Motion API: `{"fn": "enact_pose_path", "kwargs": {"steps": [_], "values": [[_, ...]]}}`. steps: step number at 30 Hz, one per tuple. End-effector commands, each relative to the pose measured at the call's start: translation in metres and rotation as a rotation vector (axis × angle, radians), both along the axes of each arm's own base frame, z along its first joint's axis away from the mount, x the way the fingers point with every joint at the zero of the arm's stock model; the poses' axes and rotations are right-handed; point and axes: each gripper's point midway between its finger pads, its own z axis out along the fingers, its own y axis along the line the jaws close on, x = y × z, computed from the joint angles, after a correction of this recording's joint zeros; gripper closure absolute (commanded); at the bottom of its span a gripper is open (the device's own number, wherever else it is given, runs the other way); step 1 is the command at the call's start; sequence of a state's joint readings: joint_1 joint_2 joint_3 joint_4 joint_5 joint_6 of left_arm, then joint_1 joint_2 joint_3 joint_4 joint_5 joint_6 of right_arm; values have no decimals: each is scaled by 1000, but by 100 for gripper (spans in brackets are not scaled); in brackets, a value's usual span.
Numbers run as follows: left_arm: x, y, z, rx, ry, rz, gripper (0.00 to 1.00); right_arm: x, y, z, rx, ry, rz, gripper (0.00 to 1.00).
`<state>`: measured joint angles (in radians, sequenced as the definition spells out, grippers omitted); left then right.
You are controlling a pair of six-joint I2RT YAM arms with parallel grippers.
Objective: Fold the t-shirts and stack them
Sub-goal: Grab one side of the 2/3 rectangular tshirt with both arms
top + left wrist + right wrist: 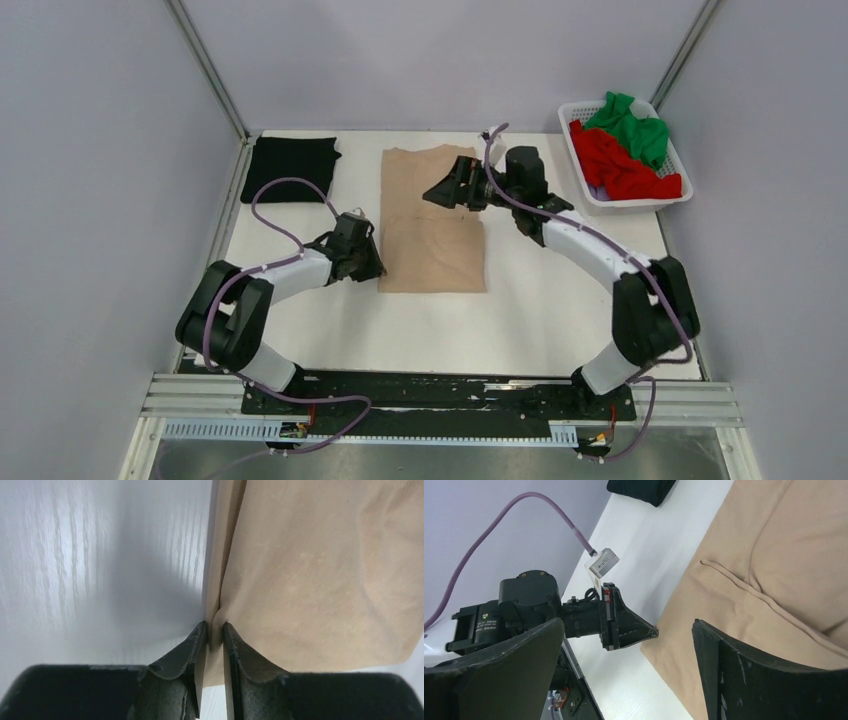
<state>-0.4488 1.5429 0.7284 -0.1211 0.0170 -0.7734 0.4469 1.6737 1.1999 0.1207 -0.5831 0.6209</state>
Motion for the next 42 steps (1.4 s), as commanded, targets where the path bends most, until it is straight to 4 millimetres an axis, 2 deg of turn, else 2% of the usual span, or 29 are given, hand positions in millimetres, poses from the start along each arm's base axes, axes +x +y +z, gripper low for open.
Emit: {"fn": "enact_pose_path", "kwargs": {"steps": [1, 5, 9, 12, 19, 22, 25, 33, 42], "values": [[-71, 17, -28, 97, 214, -26, 70, -32, -45, -33, -136, 22, -163, 0], [-84, 18, -20, 95, 219, -28, 65, -74, -95, -85, -258, 164, -329, 0], [-98, 11, -11, 39, 212, -39, 61, -111, -110, -108, -272, 237, -329, 0], [-105, 5, -14, -6, 197, -40, 58, -124, -117, -122, -279, 271, -344, 0], [-84, -4, -15, -2, 166, -30, 59, -130, -120, -143, -316, 307, -338, 0], [-73, 6, -16, 57, 136, 13, 58, -131, -120, -152, -322, 327, -335, 1], [-65, 7, -12, 70, 123, 23, 58, -132, -118, -160, -323, 349, -331, 1], [-67, 32, -17, 188, 150, 93, 58, -131, -116, -173, -334, 391, -329, 2], [-59, 18, -29, 152, 161, 64, 58, -130, -106, -180, -350, 400, -293, 8]]}}
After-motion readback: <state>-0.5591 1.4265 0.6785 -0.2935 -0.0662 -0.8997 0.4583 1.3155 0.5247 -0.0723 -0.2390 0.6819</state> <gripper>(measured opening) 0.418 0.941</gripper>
